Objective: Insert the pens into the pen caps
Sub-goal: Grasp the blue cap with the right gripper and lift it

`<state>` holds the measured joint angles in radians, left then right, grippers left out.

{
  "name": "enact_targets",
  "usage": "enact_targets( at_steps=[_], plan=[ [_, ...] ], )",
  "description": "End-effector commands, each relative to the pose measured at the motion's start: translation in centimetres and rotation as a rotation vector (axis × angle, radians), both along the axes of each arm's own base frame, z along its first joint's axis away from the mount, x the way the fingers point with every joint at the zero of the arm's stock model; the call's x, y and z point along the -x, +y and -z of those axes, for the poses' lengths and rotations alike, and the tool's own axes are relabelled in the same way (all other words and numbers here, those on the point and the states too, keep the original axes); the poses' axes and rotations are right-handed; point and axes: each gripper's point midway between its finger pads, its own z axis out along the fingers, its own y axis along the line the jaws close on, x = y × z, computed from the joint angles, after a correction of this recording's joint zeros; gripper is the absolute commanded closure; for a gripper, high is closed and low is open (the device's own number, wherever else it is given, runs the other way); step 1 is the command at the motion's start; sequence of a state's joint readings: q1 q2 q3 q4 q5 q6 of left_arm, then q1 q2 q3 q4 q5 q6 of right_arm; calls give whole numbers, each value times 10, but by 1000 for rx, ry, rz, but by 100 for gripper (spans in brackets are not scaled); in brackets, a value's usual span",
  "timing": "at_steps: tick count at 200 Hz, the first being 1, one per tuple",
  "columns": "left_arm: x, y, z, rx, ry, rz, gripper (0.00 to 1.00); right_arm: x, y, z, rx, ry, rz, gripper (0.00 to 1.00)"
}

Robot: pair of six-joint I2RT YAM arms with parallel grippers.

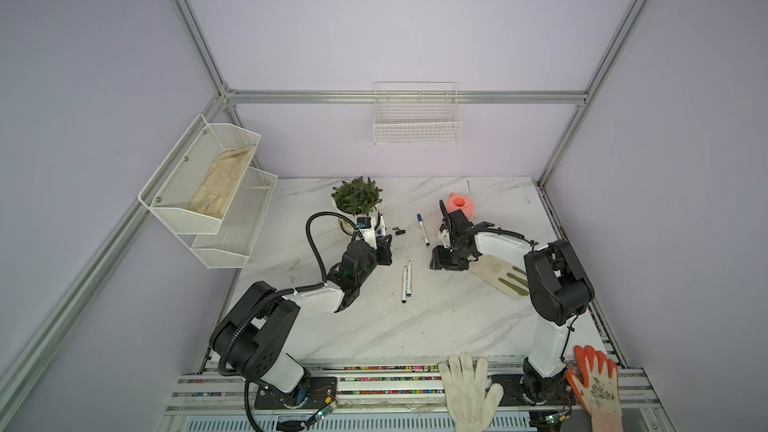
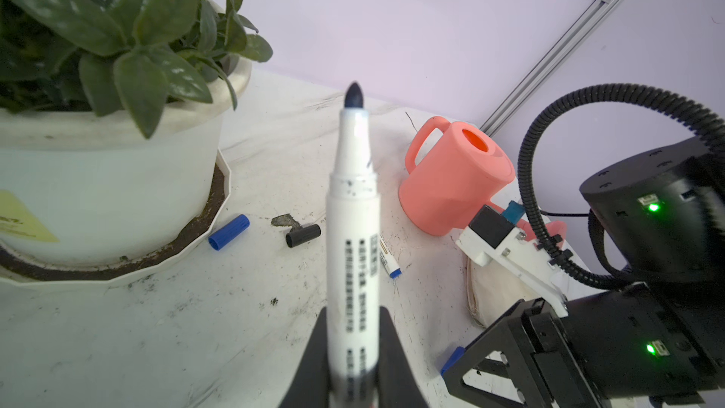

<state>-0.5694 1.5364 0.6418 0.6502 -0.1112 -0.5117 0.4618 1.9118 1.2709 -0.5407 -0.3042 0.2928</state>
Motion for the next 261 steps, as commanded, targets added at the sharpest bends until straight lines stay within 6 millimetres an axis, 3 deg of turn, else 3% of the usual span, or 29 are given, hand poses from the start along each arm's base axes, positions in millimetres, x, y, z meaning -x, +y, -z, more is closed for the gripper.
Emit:
enact_targets(
  at_steps=[1,53,116,166,200,261],
  plan=[
    [4,6,0,-16,-38,-7,100,14,-1,20,72,78,-4,43],
    [3,7,-1,-54,-54,-3,100,4,5,37,221,47,-42,46],
    [2,5,-3,-61,-55,8,100,-1,-29,31,456,-64,-41,48],
    [3,2,-7,-53,-55,25,100,12,-25,35,395,-42,-40,50],
    [4,0,-10,-46,-52,35,100,28,-11,40,302,19,-67,67],
    [7,-2,-10,-45,-40,51,100,46,-26,41,326,26,-86,66]
  ],
)
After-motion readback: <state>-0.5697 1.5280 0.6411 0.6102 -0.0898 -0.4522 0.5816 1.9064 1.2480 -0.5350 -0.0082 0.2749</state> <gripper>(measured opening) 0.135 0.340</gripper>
